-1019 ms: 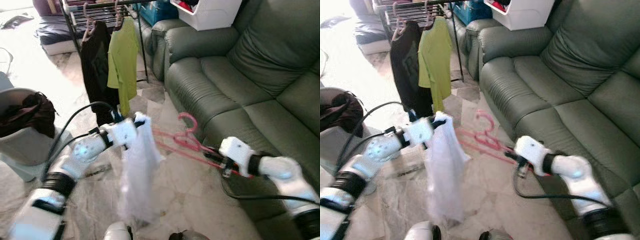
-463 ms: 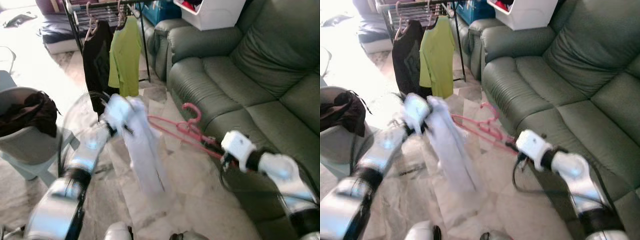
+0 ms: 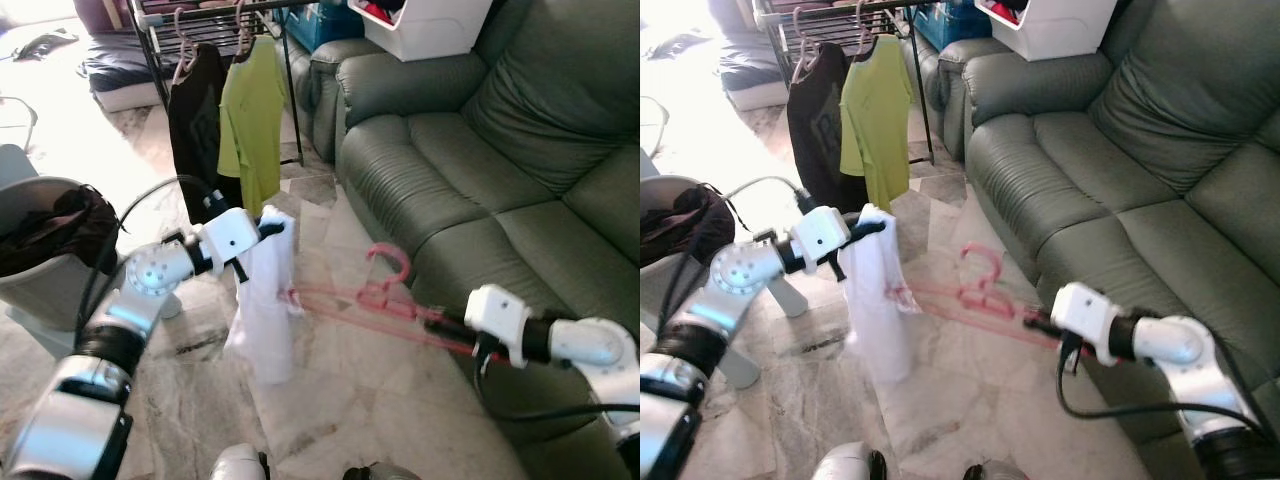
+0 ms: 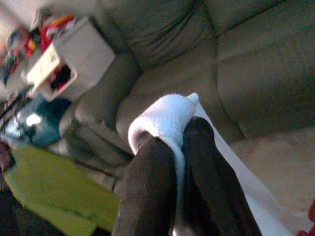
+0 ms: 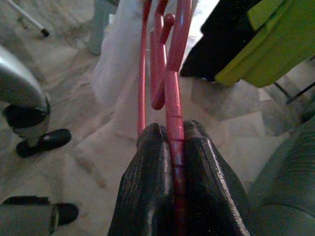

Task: Hang hanger

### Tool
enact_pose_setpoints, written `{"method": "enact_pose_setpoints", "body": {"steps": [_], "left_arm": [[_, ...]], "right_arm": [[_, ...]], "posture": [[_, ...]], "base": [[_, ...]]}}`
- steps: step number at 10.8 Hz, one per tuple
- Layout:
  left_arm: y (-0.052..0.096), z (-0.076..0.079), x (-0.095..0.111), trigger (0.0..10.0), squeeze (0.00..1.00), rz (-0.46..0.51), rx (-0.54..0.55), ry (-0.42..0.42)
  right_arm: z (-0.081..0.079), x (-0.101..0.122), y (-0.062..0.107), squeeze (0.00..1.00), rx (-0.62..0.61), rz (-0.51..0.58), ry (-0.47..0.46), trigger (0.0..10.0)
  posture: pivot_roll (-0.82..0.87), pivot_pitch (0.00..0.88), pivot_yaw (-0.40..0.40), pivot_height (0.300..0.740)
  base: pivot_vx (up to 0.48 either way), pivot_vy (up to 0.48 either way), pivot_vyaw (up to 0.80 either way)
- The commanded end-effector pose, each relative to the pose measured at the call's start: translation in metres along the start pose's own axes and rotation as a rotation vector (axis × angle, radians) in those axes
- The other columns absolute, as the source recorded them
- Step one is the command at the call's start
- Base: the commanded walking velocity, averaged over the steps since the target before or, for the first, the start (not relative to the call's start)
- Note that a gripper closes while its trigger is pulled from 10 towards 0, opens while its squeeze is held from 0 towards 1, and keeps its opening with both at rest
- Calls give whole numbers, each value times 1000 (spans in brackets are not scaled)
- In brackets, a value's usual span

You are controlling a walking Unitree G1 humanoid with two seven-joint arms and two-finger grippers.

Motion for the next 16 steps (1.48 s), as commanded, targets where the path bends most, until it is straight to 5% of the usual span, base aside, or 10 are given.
{"method": "enact_pose_setpoints", "body": {"steps": [1, 5, 10, 13, 14, 16], "left_arm": [[-4, -10, 14, 10000, 0, 57, -15, -70], [6, 2, 11, 10000, 0, 54, -202, -310], [10, 3, -3, 10000, 0, -8, -214, -400], [10, -1, -9, 10000, 0, -46, -190, -451], [12, -2, -14, 10000, 0, -79, -188, -460], [14, -2, -29, 10000, 0, -167, -192, -515]], "right_arm": [[-1, 0, 1, 0, 16, -19, 24, 10000], [-7, -9, 6, 0, 51, -94, 22, 10000], [39, 12, 1, 0, -236, -11, 141, 10000], [34, 17, -4, 0, -212, 39, 103, 10000], [24, 20, -4, 0, -133, 72, 28, 10000], [15, 1, 1, 0, -46, -60, 32, 10000]], "posture": [[-53, 34, 8, 740], [-51, 38, 14, 740], [-52, 35, 8, 740], [-54, 34, 8, 740], [-56, 34, 8, 740], [-56, 34, 9, 740]], "base": [[0, 0, 0], [0, 0, 0], [0, 0, 0], [0, 0, 0], [0, 0, 0], [0, 0, 0]]}}
Point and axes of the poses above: a point about 5 cm out from each wrist's last joint towards the gripper, its own y axis pointing back from the gripper into the wrist, its own x axis along the axis of the wrist's last joint, z = x × y, the point moved 4 cm from there along -y, pointing out of the wrist towards the gripper, and after that the axes turned 6 degrees about -y, right-handed, at the moved point
